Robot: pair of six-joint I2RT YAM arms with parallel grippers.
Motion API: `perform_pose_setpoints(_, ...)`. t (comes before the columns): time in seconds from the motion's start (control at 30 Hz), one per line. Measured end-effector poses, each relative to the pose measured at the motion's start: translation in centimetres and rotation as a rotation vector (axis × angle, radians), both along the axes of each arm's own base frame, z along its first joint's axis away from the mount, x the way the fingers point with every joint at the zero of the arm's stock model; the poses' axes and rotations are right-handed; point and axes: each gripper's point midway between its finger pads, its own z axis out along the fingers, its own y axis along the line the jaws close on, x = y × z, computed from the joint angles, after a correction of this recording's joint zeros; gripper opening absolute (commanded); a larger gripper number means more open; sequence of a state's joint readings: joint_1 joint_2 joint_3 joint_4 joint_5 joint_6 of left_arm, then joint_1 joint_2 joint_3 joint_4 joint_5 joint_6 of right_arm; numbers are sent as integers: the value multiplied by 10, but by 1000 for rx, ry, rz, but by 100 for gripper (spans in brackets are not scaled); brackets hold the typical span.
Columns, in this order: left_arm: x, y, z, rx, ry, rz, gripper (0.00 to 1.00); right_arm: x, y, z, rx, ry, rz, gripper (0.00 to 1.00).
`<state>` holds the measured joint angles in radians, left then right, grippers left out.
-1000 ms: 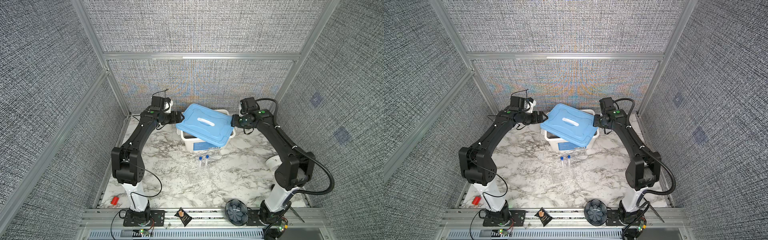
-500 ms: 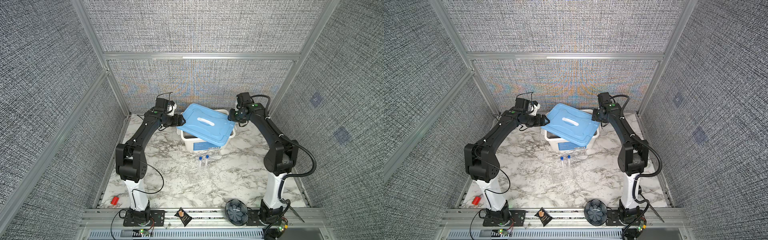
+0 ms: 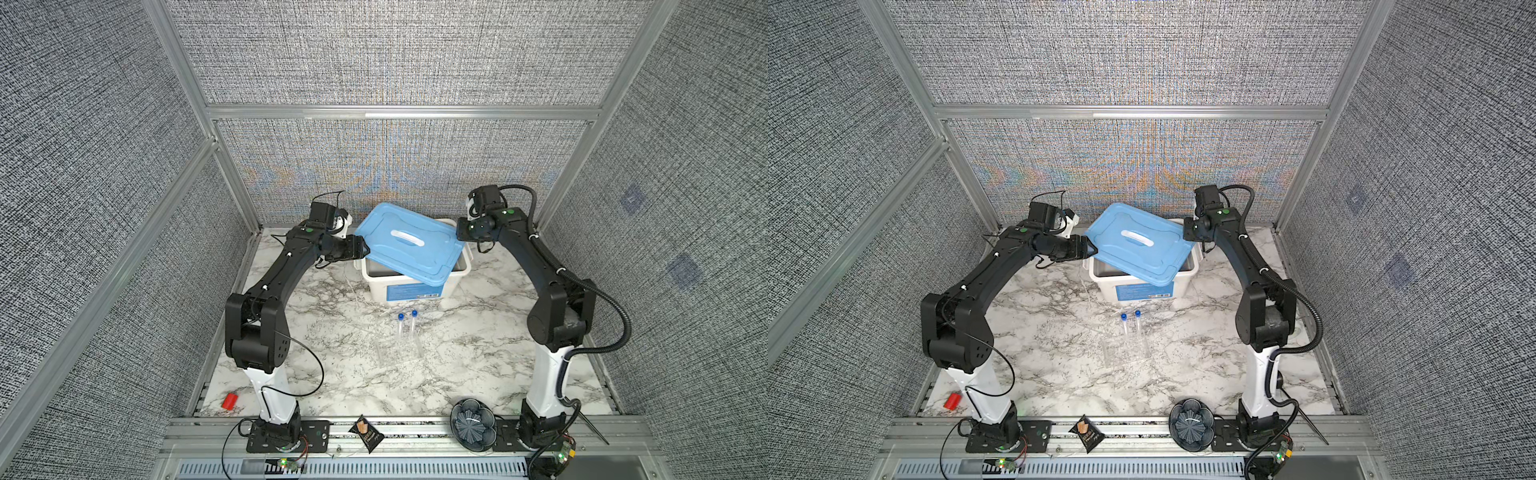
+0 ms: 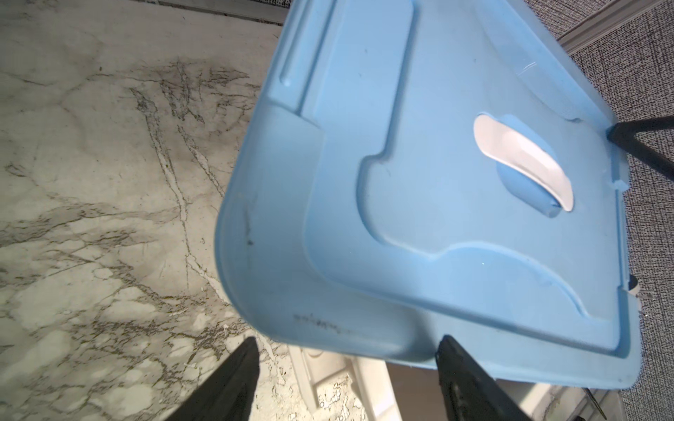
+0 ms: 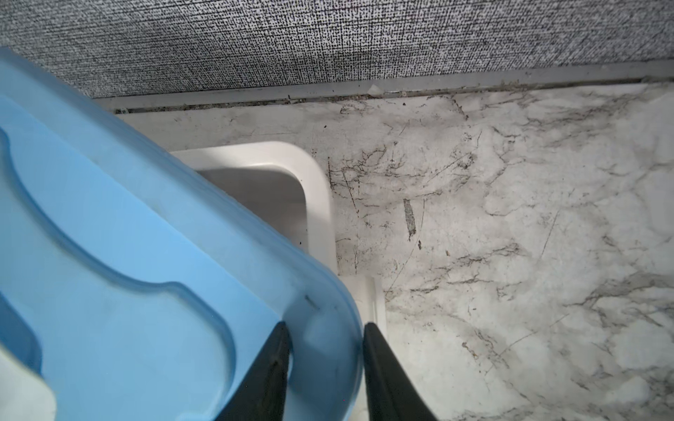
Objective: Organize the chemistry lab equipment
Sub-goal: 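Press the blue lid down onto the bin rim with both grippers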
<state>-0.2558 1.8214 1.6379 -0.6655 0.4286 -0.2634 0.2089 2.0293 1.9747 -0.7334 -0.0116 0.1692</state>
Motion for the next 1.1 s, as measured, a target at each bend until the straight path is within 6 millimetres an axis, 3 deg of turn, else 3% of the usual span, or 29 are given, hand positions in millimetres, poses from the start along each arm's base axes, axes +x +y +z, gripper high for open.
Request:
perform_pose_setpoints(0.17,-9,4,25,-6,-40,6,85,5,-4,0,-20,-26,114,36)
perform_pose_setpoints(0.27,-10,9,24,0,-21,37,98,12,-4,0,-30,-45,179,36)
perform_pose_setpoints(0.4,-8,20,17,12,6,106,99,23,-2,1,-54,-66,263,36)
perform_pose_setpoints(0.67,25,10,20,-19,-4,98,91,25,3,1,-58,-74,386,36)
perform_pose_setpoints(0.8,39,6,11,-4,-4,79,87,21,4,3,-51,-68,393,42)
perform_pose_setpoints(0.9,46,5,6,18,-12,57,85,18,3,5,-35,-51,366,52)
perform_pose_setpoints(1.1,50,-1,-1,48,-13,-8,76,15,-13,26,-4,-41,190,59)
